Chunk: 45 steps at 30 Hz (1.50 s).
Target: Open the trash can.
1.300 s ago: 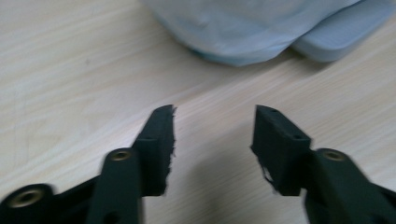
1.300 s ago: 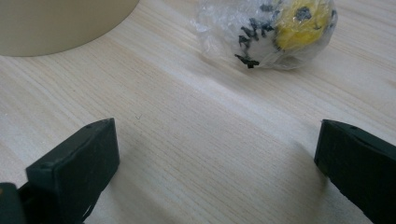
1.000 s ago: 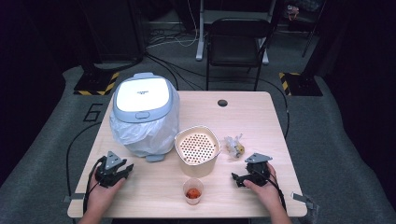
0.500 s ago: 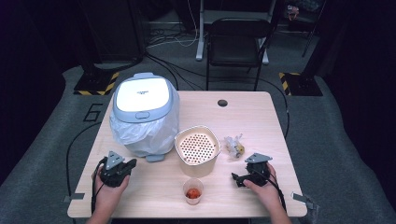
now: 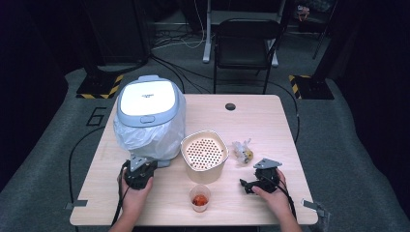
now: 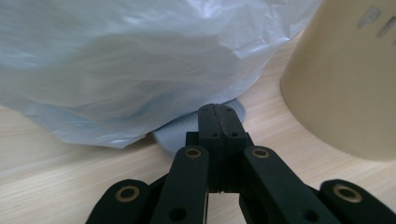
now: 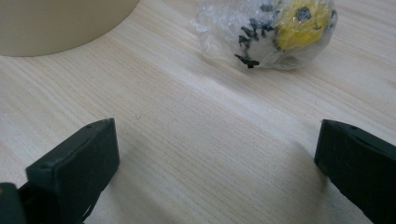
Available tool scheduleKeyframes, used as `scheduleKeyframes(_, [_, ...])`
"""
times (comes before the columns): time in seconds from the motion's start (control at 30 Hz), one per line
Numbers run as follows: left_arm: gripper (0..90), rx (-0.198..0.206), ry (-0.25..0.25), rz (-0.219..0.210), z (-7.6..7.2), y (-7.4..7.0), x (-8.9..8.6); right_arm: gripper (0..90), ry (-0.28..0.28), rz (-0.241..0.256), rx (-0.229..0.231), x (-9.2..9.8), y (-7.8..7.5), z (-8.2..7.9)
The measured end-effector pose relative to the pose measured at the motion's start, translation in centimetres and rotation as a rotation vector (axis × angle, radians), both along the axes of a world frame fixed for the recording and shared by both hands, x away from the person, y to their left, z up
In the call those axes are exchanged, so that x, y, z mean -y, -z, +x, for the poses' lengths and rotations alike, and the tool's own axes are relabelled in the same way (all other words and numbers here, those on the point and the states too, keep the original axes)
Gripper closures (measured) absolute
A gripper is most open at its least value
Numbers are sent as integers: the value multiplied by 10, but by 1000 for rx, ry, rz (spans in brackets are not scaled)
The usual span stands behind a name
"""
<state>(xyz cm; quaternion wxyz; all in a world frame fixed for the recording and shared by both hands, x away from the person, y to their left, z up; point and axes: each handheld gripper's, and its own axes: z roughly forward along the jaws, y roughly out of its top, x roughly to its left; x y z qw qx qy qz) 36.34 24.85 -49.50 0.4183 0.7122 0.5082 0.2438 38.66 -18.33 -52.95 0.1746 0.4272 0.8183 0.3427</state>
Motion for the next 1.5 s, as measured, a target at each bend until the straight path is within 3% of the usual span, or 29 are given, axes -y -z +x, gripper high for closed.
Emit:
scheduleKeyframes(0.13, [900, 30, -45, -20, 4, 5, 4, 0, 0, 0, 0, 0, 0, 0])
scheduleKeyframes(0.27, [900, 32, -67, -28, 8, 9, 4, 0, -1, 0, 1, 0, 0, 0])
scheduleKeyframes(0.6, [900, 16, -59, -56, 17, 21, 5, 0, 0, 0, 0, 0, 0, 0])
scheduleKeyframes(0.87, [900, 100, -60, -3, 13, 29, 10, 0, 0, 0, 0, 0, 0, 0])
scheduleKeyframes(0.97, [900, 110, -61, 31, 13, 29, 13, 0, 2, 2, -2, 0, 0, 0])
scheduleKeyframes(1.5, [900, 60, -51, 36, 16, 29, 12, 0, 3, 2, -3, 0, 0, 0])
